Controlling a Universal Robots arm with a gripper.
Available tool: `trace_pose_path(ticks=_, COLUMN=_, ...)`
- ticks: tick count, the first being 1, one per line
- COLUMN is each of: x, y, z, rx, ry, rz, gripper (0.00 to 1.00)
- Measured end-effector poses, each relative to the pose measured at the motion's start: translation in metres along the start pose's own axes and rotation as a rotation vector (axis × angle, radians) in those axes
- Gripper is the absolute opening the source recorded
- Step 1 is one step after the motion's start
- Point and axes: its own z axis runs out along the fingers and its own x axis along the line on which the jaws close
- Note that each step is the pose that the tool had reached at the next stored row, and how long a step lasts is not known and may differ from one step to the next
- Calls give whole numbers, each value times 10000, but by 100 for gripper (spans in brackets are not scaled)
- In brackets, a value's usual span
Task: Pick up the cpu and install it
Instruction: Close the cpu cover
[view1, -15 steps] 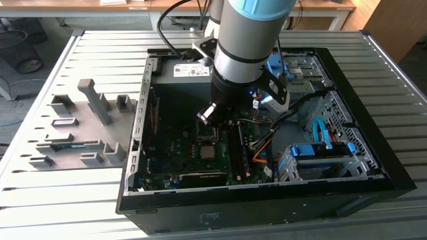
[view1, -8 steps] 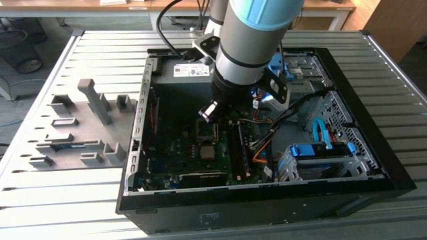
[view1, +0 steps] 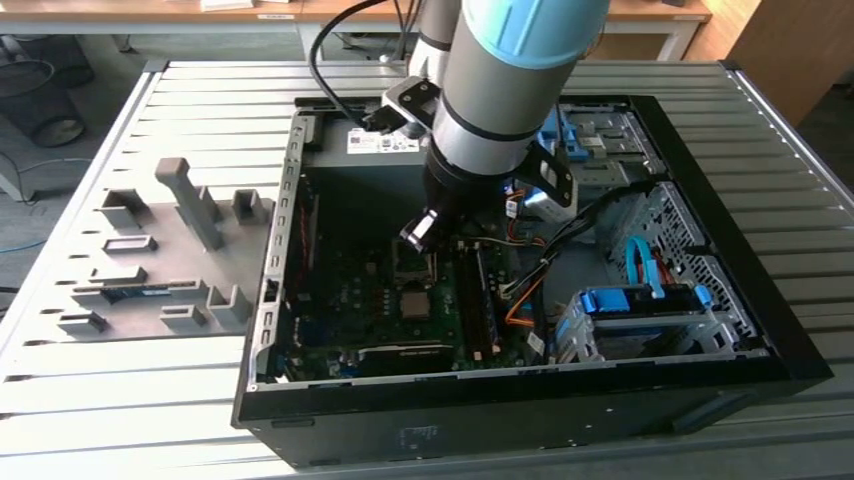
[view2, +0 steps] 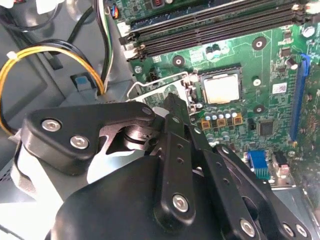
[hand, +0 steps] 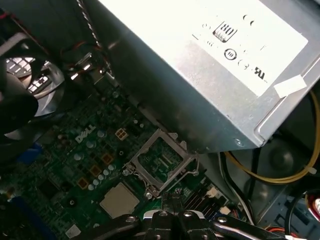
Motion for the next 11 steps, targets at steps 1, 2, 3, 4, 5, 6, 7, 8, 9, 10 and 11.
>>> trace_pose_path(ticks=1, x=-9, y=-1, z=9, rx=9, ry=13, rz=-10, gripper=10)
trace_pose_path(ticks=2, x=-21, y=-2, z=17, rx=10, ry=14, rz=-19, gripper=10)
trace_pose_path(ticks=3, x=-37, y=-5, z=23, rx=9, ry=14, rz=-27, gripper=10)
trace_pose_path(ticks=4, x=-58, y=-9, z=28, rx=8, ry=13, rz=-29, gripper=10)
trace_pose_path(ticks=5, x=-81, y=-13, z=32, rx=4, ry=10, rz=-30, gripper=10)
trace_pose_path(ticks=6, x=-99, y=-17, z=35, rx=-2, ry=7, rz=-33, gripper=10)
trace_pose_path(ticks=7, x=-116, y=-19, z=38, rx=-9, ry=2, rz=-37, gripper=10)
trace_pose_path(ticks=8, x=-133, y=-20, z=43, rx=-18, ry=-4, rz=-42, gripper=10)
trace_pose_path(ticks=9, x=-148, y=-16, z=53, rx=-31, ry=-14, rz=-44, gripper=10)
trace_pose_path(ticks=10, x=-160, y=-11, z=65, rx=-51, ry=-33, rz=-45, gripper=10)
trace_pose_path(ticks=11, x=-176, y=-8, z=78, rx=-66, ry=-42, rz=-47, gripper=10)
